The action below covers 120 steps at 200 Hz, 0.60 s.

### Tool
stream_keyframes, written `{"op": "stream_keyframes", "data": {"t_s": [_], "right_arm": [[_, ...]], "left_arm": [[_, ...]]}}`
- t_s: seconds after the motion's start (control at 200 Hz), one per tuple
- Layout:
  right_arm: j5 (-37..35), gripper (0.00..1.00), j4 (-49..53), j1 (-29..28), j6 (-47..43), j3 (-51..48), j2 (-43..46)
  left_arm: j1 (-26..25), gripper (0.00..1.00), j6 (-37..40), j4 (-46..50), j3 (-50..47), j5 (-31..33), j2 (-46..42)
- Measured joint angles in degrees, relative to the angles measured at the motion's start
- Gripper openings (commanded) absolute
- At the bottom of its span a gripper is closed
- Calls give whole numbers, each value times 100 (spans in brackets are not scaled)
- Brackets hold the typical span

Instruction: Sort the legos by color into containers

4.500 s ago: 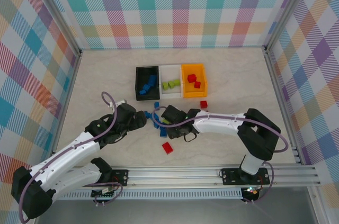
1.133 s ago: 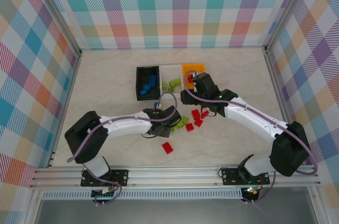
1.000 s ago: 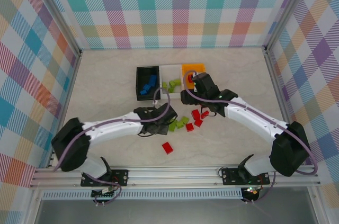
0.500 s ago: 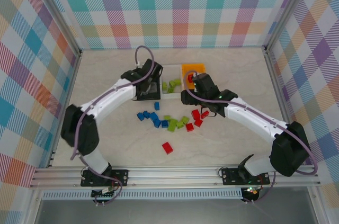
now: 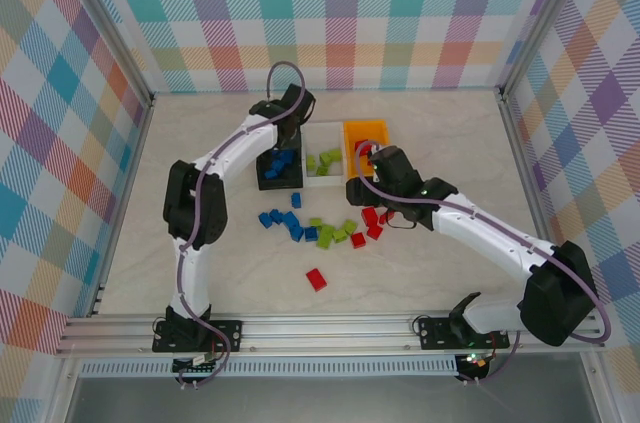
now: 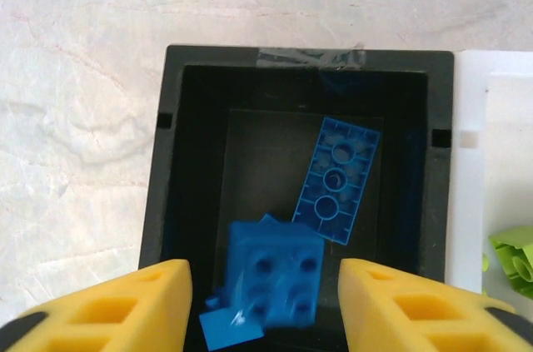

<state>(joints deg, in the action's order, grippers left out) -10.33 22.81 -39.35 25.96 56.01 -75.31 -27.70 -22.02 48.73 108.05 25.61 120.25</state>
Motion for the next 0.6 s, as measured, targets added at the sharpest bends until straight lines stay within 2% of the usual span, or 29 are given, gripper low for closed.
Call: {"op": "stream_keyframes", "data": {"t_s": [0.185,0.285,0.31,0.425,0.6], "right_arm": [[424,72,85,-63,-55,-42,4],[715,71,81,-278,-151,-42,-94],[785,71,72,-352,-168,-37,-173],[938,73,76,-691,-247,83,-772],[811,73,0,-1078,-63,435,-1698]], "left_arm": [[-2,83,-92,22,-114,-151,-138],[-50,94,-173,-96,-632,-337,-656],[-76,100,-175,-136,-796,-376,-855],[-358,100,-326,-472,-1690,-501,-1978],[-1137,100,-673,-1043,-3445,-522,-3943]]}}
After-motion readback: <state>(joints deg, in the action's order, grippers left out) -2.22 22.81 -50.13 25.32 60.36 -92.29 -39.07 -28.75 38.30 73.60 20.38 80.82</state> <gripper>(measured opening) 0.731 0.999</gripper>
